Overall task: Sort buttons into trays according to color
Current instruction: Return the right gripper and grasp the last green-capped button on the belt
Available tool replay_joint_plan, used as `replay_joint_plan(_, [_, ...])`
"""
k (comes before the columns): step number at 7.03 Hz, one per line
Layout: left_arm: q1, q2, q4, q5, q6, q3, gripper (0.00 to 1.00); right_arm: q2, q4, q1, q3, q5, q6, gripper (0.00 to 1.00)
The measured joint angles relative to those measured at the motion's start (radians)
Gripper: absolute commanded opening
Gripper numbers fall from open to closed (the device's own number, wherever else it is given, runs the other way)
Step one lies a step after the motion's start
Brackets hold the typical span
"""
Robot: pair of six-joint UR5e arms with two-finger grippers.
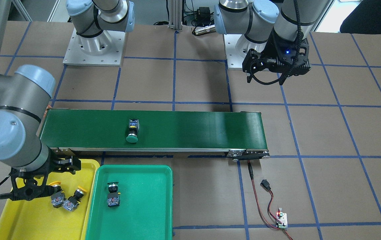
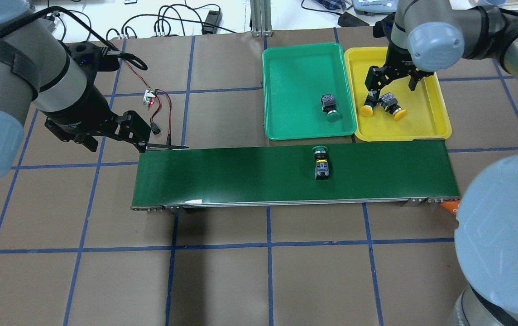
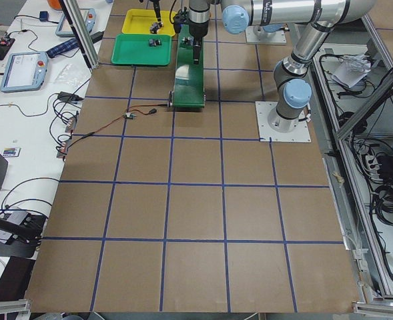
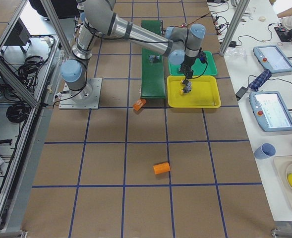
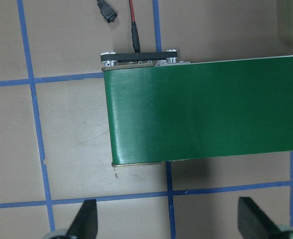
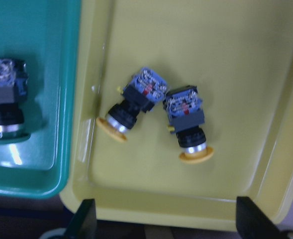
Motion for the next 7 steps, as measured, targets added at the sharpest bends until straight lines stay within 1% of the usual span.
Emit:
replay_joint_plan(1, [0.000,0.001,0.000,0.000,-0.001,0.000,1.00,-0.083,0.031,0.011,0.049,0.004,0.015,1.00])
replay_joint_plan(2, [0.000,0.001,0.000,0.001,-0.001,-0.001,1.00,-0.157,0.034,0.025,0.118,0.009,0.050,1.00])
replay_joint_plan(3, [0.000,0.000,0.001,0.001,-0.004,0.000,1.00,-0.215,-0.001,0.040,0.205,0.019,0.089,1.00])
replay_joint_plan(5, [0.000,0.000,0.000,0.001,-0.004,-0.001,1.00,-0.264,-0.178,0.050,0.386,0.032,0.110,1.00])
replay_joint_plan(6, [0.000,-0.001,-0.001,0.001,-0.001,-0.005,1.00,-0.273,-0.239,0.051,0.447,0.044,0.113,1.00])
replay_joint_plan(7, [0.000,-0.001,0.005,0.001,0.001,-0.013,1.00,-0.278,-0.262,0.051,0.478,0.071,0.116,1.00])
